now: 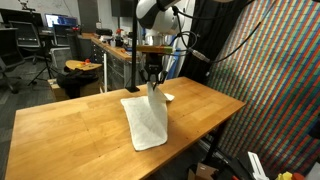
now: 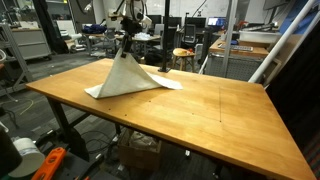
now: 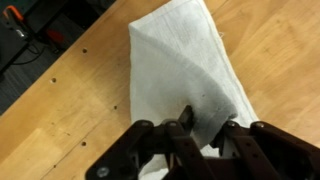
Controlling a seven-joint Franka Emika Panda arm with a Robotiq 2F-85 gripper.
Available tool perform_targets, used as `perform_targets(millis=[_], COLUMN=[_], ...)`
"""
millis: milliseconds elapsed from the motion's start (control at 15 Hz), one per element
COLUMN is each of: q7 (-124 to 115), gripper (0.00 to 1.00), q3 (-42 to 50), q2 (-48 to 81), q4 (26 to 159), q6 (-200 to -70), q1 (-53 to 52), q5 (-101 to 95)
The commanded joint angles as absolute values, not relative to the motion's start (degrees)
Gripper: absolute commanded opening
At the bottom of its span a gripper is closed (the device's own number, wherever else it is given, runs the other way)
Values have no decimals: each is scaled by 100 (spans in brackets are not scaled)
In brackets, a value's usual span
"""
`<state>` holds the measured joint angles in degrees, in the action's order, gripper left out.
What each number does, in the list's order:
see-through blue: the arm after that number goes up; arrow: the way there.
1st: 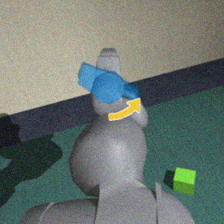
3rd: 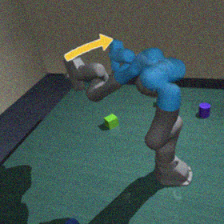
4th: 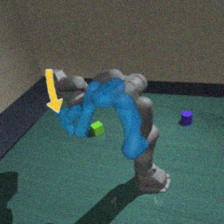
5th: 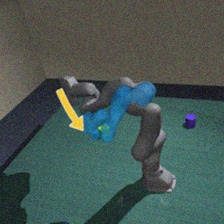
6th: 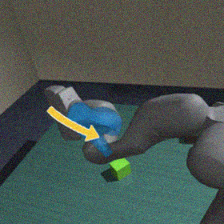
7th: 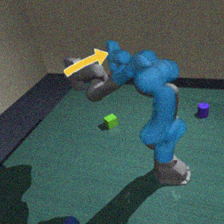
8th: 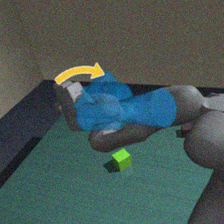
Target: Fold the towel on the table
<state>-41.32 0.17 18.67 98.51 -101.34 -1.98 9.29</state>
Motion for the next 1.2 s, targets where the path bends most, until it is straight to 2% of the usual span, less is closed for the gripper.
perform_targets(millis=[0,400,533,800,1133], q7=[-3738,-3444,-3282,-2925,-2004], gripper=[3,3,36,66,100], q3=[-109,-259,-298,-280,-358], q2=[2418,3167,3385,3522,2864], q4=[8957,7852,7549,7309,8068], q6=[-10237,-10292,-10396,-10410,-9279], q1=[-194,-189,-154,-195,-218], q5=[1584,2285,2522,2477,2200])
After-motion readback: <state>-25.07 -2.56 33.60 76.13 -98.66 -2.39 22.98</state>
